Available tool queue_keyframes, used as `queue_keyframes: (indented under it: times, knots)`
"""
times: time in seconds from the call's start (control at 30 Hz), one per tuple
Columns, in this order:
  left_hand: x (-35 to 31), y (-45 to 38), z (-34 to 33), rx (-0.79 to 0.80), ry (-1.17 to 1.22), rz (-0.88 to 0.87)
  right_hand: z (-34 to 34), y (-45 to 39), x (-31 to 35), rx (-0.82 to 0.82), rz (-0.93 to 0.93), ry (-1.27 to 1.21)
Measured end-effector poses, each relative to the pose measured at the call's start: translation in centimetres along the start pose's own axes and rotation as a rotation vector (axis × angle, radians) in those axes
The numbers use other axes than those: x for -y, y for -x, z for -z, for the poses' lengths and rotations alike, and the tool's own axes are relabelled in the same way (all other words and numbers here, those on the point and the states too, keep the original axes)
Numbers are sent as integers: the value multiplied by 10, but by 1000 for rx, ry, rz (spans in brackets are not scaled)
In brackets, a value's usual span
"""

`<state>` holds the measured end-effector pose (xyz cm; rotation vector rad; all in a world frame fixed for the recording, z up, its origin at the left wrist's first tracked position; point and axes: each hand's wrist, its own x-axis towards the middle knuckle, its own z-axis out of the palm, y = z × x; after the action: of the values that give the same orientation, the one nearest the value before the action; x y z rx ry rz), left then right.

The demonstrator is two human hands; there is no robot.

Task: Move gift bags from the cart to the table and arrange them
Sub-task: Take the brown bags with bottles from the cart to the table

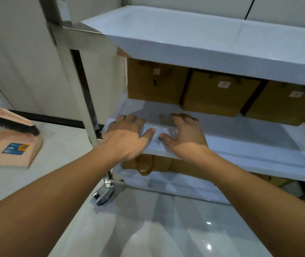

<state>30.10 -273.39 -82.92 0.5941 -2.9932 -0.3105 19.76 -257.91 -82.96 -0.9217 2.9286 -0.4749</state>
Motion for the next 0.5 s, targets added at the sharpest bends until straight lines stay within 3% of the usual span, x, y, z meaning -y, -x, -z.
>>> queue_keyframes:
  times: [0.17, 0.37, 0.5]
  knots:
    - [3, -8, -4, 11, 59, 12, 13, -28, 12, -109, 132, -13]
    - [11, -17, -8, -81, 403, 119, 21, -92, 35, -106, 175, 74]
    - [19, -15, -7, -101, 481, 125, 6, -113, 38, -27, 100, -38]
